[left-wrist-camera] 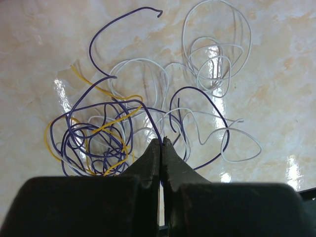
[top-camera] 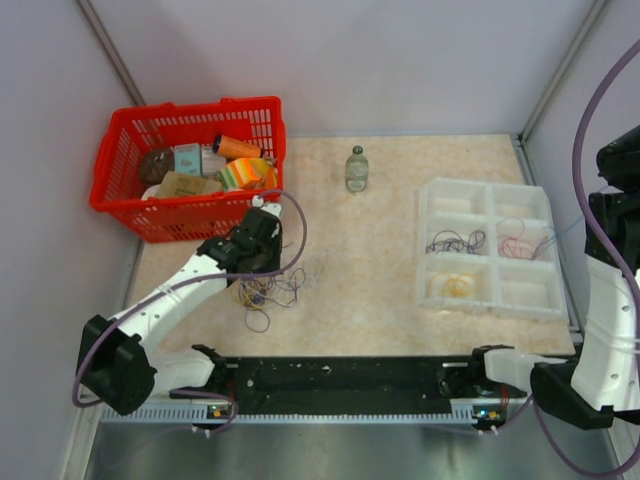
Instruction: Untangle the cables
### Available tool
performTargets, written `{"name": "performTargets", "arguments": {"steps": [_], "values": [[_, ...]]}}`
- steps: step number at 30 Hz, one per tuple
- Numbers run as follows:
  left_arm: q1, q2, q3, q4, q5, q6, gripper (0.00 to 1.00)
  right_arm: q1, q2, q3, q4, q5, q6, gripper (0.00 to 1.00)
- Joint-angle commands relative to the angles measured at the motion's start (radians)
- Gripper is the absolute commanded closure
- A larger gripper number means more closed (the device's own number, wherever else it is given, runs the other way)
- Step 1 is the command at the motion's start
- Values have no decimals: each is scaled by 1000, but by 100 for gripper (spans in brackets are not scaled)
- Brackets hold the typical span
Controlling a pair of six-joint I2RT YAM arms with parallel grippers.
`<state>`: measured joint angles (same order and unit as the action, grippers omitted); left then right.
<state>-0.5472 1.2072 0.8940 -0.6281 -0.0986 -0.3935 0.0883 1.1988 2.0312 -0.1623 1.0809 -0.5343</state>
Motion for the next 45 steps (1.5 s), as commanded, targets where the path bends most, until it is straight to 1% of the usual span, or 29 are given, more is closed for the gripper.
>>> {"name": "performTargets", "arguments": {"steps": [1, 4, 11, 17, 20, 23, 29, 32, 35, 37, 40, 43, 45], "values": [[7, 12, 19, 18, 10, 7, 100, -12, 2, 69, 49, 14, -65, 100], [6, 23, 20, 16, 17, 7, 100, -10, 10, 104, 49, 10, -66, 100], [7, 40, 26, 16, 33, 7, 100, -10, -5, 11, 29, 19, 2, 100], [7, 37, 19, 13, 30, 10, 100, -12, -22, -58, -80, 19, 160, 100], [6, 37, 10, 19, 34, 5, 100, -12, -33, -80, -178, 11, 270, 100], [7, 35, 6, 24, 42, 2, 100, -10, -22, -46, -275, -22, 382, 100], [10, 28, 3, 22, 39, 4, 100, -9, 33, 115, -391, -87, 471, 100], [16, 23, 3, 21, 39, 1, 100, -10, 42, 158, -489, -160, 615, 100], [20, 18, -1, 24, 39, -2, 100, -9, 53, 161, -571, -219, 749, 100], [20, 9, -7, 22, 39, -2, 100, -10, 48, 133, -614, -234, 828, 100], [24, -5, -13, 18, 36, -5, 100, -10, 6, 39, -632, -248, 908, 100], [26, -15, -20, 18, 34, -7, 100, -12, -44, -60, -651, -250, 957, 100], [26, -18, -20, 18, 37, -7, 100, -10, -79, -123, -675, -219, 976, 100]]}}
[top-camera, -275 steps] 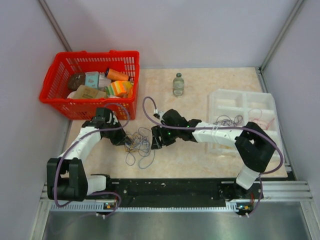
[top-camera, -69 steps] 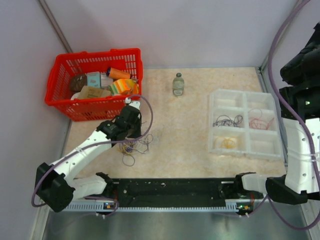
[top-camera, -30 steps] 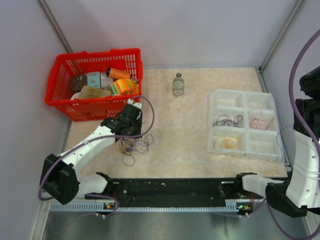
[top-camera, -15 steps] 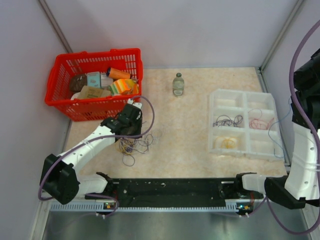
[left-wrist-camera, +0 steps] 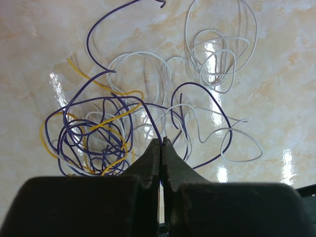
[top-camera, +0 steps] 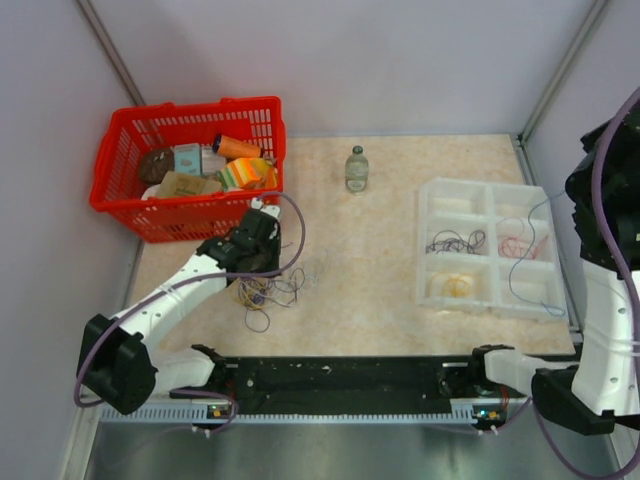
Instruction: Untangle the cables
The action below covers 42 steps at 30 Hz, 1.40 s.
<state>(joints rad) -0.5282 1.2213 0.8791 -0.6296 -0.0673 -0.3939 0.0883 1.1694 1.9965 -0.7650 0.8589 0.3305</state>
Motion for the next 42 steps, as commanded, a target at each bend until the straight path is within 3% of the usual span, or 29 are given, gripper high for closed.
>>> {"name": "performTargets", "arguments": {"steps": [1, 7, 11, 18, 25, 29, 34, 39, 42], "values": [[7, -34, -8, 21, 7, -8, 100, -10, -71, -129, -80, 26, 110, 100], [10, -54, -28, 30, 14, -8, 100, -83, -183, -399, -108, 187, -5, 100], [16, -74, -42, 27, 11, -6, 100, -228, -197, -478, -190, 125, 30, 100], [30, -94, -43, 27, 6, -2, 100, -243, -200, -573, -345, 62, 174, 100], [31, -92, -42, 30, 11, 0, 100, -243, -206, -571, -476, -116, 205, 100], [33, -92, -54, 39, 21, -5, 100, -245, -171, -640, -470, -289, 208, 100], [36, -98, -58, 33, 15, -10, 100, -262, -128, -720, -432, -359, 274, 100], [36, -108, -60, 30, 9, -6, 100, -396, -54, -792, -410, -536, 257, 100], [39, -108, -57, 30, 9, -5, 100, -439, -7, -789, -412, -554, 239, 100]]}}
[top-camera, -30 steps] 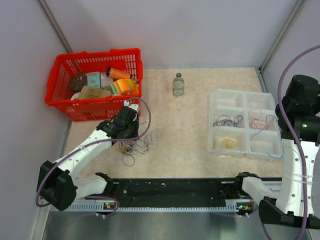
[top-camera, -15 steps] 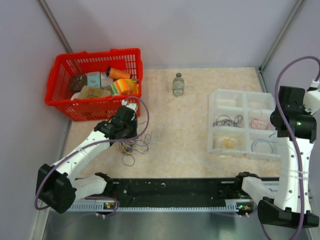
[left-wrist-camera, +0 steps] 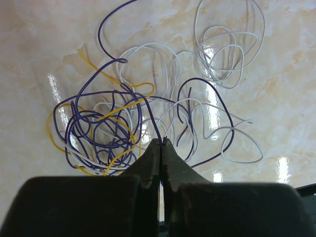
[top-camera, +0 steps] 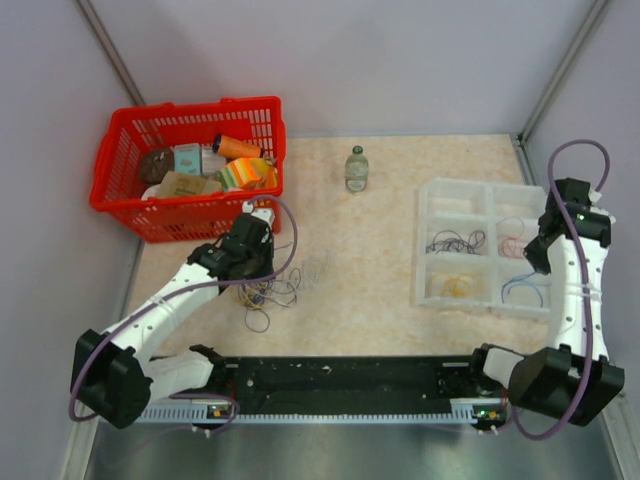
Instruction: Untangle the cables
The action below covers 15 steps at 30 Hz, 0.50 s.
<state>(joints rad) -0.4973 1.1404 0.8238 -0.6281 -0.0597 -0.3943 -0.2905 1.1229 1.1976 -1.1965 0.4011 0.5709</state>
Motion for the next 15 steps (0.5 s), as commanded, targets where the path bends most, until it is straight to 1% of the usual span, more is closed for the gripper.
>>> {"name": "performTargets", "arguments": {"steps": [1, 5, 8, 9, 13, 14, 15], "values": [[8, -27, -3, 33, 6, -8, 100, -70, 67, 19, 21, -88, -17, 100], [11, -24, -11, 42, 17, -5, 100, -87, 169, 63, 32, 40, -60, 100], [11, -25, -15, 44, 11, -5, 100, -87, 235, 30, 92, 125, -86, 100], [13, -28, -20, 45, 11, -3, 100, -87, 256, 11, 110, 127, -85, 100], [13, -37, -20, 42, 1, -2, 100, -88, 310, -15, 173, 32, -97, 100], [13, -39, -22, 45, 3, -2, 100, -87, 317, 0, 192, -10, -135, 96], [14, -39, -25, 48, 7, -5, 100, -85, 333, 29, 193, -48, -167, 90]]}}
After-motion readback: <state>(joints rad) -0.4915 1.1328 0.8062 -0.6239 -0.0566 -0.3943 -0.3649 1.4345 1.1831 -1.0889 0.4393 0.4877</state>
